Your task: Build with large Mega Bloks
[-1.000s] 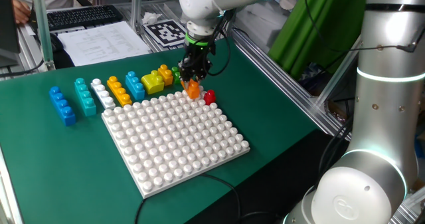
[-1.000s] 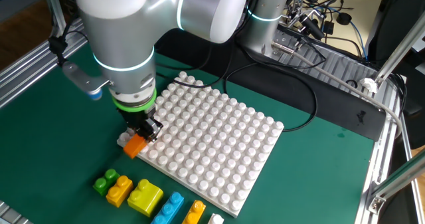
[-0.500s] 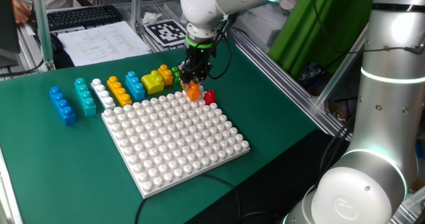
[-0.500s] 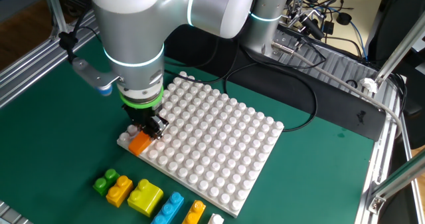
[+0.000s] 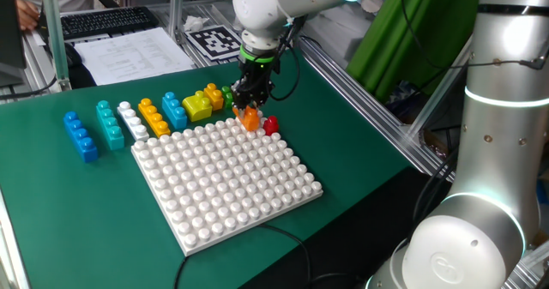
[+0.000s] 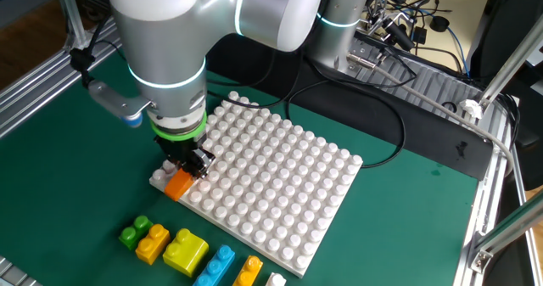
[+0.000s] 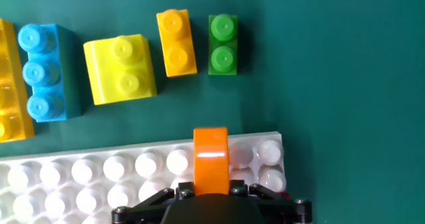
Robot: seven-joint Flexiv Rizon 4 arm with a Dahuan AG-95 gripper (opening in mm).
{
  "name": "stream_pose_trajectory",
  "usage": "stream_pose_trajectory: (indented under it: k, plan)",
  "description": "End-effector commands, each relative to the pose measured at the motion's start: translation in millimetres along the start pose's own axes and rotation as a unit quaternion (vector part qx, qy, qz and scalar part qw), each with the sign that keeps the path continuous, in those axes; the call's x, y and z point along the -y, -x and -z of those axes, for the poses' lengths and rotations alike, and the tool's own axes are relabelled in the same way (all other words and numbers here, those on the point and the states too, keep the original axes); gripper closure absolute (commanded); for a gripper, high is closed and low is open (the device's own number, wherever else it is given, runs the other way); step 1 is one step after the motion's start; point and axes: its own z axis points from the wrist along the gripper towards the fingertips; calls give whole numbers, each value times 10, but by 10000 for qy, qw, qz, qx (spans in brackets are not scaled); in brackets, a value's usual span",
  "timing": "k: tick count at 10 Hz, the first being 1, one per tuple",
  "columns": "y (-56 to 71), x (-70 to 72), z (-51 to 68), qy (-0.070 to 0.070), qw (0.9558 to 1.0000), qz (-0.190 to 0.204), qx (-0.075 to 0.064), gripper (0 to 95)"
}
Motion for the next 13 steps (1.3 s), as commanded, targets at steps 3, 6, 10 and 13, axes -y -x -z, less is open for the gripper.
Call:
stream_pose_trajectory:
  k: [3,6,10,13]
  plan:
    - [-10,4,-37,35,10000,-29,4,950]
    - [-13,2,-55,73,10000,-30,13,950]
    - [-17,-6,-48,93,9999,-19,40,950]
    - [6,-17,-42,99,9999,0,67,950]
